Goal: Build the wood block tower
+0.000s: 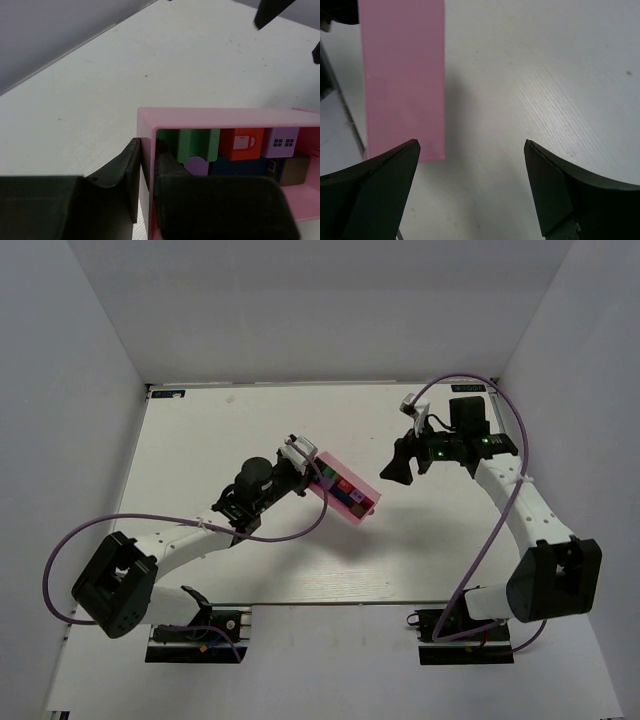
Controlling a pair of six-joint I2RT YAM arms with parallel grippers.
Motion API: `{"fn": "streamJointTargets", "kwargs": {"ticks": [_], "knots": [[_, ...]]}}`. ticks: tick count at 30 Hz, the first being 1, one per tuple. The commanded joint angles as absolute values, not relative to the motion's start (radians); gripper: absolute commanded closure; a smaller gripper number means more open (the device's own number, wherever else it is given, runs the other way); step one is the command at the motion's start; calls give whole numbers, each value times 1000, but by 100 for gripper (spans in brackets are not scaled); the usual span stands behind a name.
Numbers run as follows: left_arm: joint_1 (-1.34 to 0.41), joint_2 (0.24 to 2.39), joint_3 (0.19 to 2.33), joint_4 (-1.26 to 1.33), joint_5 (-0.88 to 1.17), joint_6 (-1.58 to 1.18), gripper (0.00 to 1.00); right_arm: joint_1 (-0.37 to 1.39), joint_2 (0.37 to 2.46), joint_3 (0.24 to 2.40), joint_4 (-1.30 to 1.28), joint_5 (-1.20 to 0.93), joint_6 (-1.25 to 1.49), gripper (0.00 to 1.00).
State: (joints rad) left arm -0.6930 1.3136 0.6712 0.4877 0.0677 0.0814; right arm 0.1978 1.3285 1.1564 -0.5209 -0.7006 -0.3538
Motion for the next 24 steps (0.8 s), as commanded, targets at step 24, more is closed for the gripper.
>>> {"fn": "streamJointTargets", "kwargs": {"ticks": [24], "knots": [[-709, 1420, 792, 690, 279, 181, 100, 293, 1465, 1243, -576, -968, -419, 10]]}}
